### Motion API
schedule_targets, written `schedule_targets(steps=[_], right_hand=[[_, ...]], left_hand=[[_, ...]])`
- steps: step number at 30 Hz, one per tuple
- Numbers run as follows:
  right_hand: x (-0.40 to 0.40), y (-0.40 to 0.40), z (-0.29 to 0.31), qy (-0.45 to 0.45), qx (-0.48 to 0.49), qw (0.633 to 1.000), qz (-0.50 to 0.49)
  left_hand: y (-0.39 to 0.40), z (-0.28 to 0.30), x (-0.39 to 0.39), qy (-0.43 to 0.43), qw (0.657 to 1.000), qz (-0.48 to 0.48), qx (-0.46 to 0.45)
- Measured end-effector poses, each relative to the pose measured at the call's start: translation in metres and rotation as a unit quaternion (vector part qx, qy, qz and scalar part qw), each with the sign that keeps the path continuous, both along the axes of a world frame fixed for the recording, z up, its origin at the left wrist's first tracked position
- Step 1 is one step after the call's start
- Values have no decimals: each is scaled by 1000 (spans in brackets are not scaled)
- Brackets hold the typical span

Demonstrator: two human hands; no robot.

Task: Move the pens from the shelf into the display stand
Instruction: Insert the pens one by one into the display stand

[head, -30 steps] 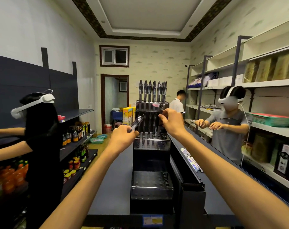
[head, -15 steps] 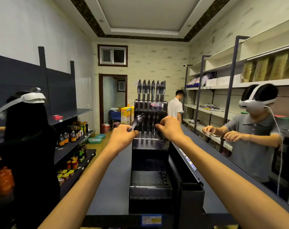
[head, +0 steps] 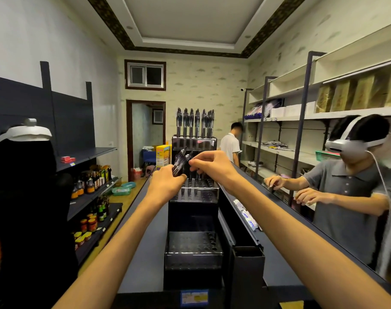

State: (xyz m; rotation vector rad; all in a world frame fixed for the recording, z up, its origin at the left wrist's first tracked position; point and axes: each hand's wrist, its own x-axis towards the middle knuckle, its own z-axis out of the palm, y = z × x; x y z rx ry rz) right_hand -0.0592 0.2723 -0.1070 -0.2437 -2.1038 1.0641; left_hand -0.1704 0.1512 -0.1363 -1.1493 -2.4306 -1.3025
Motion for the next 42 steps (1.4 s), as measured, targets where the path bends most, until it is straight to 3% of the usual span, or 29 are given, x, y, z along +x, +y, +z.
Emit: schedule_targets(steps=[11,17,19,21,25,29,36,42], right_hand=[[8,-7,-7,-7,-46,998,33],[3,8,0,45,-215,975,29],[3,16,5,77,-231,970,14],[4,22,9,91,-200,975,-28],[7,35,14,64,-22,983,-171],[7,33,13,39,92,972,-213],[-1,39,4,36,120,968,-216],[-13,46,-1,-30,143,960,-239]], left_hand=[[5,-3,5,33,998,-45,-25],[-8,-6,-9,54,998,-6,-36],[-14,-9,-13,56,998,2,-20],[-18,-11,-17,59,998,10,-9],[-23,-13,-20,67,998,8,3],[-25,-14,-22,77,997,9,5],[-27,-19,-27,105,994,28,2],[-28,-20,-35,109,993,33,4]])
